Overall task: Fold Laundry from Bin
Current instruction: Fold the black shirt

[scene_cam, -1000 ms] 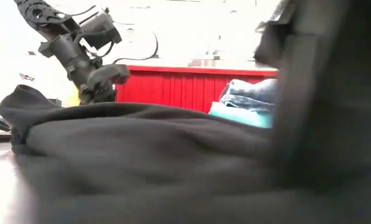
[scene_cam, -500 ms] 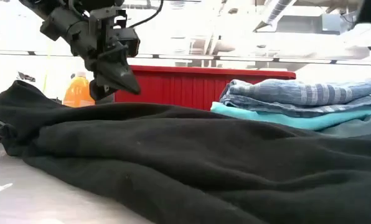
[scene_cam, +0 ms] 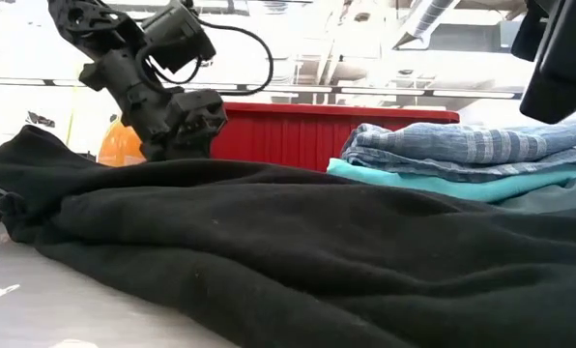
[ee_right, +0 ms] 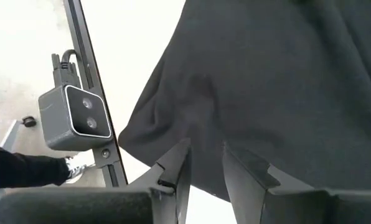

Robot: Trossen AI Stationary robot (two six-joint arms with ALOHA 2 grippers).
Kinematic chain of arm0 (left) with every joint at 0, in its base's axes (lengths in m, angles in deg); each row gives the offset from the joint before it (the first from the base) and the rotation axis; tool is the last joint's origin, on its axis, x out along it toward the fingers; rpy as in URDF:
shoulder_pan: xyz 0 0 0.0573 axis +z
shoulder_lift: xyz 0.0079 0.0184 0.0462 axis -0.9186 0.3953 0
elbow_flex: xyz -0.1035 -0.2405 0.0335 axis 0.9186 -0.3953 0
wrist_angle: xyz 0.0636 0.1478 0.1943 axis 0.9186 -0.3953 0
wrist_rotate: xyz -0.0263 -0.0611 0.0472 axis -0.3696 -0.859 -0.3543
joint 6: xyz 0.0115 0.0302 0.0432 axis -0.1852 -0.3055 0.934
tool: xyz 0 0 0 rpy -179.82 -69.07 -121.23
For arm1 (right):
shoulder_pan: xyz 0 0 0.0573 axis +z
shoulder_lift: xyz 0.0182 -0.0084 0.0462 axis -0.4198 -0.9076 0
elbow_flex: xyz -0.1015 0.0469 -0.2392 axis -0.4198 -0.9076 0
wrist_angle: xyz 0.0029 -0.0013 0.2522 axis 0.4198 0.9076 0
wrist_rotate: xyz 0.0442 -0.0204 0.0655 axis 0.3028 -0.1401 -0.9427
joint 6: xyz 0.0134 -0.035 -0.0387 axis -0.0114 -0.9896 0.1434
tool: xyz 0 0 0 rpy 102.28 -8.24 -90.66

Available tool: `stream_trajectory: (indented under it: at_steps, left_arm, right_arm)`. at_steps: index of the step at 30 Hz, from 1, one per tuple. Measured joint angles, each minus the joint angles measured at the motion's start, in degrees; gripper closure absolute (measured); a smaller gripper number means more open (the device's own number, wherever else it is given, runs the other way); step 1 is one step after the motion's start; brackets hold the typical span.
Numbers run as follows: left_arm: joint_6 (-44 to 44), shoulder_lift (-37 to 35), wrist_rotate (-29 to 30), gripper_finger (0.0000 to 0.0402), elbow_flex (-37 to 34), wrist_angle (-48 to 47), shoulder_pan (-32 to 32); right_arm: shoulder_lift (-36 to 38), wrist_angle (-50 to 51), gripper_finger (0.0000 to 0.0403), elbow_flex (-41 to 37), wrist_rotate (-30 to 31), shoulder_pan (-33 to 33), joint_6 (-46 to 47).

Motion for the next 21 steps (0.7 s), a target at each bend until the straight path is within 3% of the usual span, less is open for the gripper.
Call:
stream_trajectory:
  at_steps: [5, 13, 21]
  left_arm:
    - [1.82, 0.02, -1.82, 0.0259, 0.22, 2.80, -0.06]
    - [2.46, 0.97, -1.80, 0.0391, 0.14, -2.15, 0.74]
    - [4.35, 1.37, -4.12, 0.0401, 1.64, -1.87, 5.40]
  right_arm:
    - [0.07, -2.66, 0.0285, -2.60, 0.03, 0.46, -0.76]
    - [0.04, -20.14, 0.0285, -11.69, 0.15, -0.75, -0.75]
    - [0.15, -23.87, 0.0285, -17.32, 0.32, -2.39, 0.01]
